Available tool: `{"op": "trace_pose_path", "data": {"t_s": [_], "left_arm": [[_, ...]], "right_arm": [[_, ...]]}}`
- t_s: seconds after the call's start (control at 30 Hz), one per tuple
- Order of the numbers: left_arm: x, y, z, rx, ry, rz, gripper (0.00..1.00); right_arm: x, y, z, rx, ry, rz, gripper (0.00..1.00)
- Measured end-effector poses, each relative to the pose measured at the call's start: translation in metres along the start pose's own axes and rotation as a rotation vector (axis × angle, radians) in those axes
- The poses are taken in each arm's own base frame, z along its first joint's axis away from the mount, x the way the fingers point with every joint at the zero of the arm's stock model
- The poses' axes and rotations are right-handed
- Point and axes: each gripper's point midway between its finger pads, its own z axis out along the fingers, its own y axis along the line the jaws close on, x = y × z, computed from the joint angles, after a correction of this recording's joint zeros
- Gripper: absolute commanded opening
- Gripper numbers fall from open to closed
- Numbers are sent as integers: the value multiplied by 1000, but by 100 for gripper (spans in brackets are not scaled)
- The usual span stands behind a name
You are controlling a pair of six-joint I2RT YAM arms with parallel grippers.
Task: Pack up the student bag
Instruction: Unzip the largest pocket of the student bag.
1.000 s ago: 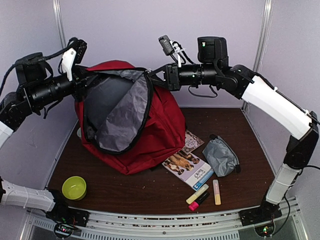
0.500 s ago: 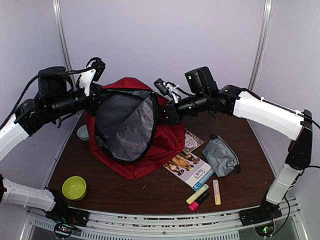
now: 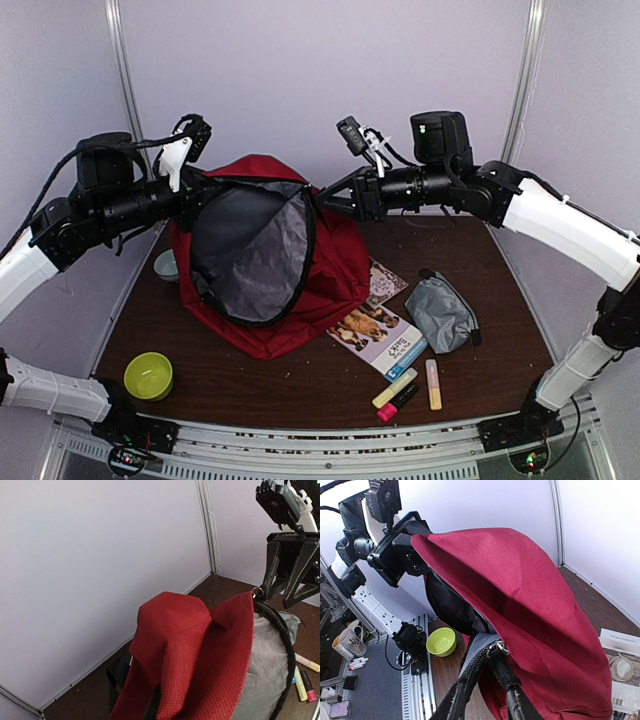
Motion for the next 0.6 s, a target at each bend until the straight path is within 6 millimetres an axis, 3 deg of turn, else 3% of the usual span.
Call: {"op": "trace_pose_path", "data": {"t_s": [0.07,0.2,0.3,0.37,0.5,0.6], "left_arm": [[-1,0,0,0,-1,0,0],[-1,0,0,-1,-1,0,0],[-1,0,0,-1,-1,1,0],[-1,0,0,0,-1,4,0],[-1,0,0,0,-1,8,0],[-1,0,0,0,-1,8,0]], "right_arm": [[-1,0,3,-11,-8,5,33],[1,0,7,-26,-4,19,52],[4,4,8,-53,3,19,57],[10,5,9,-66,14,21,55],[22,5,7,-73,35,33,38],[23,2,1,-62,19,56,33]]}}
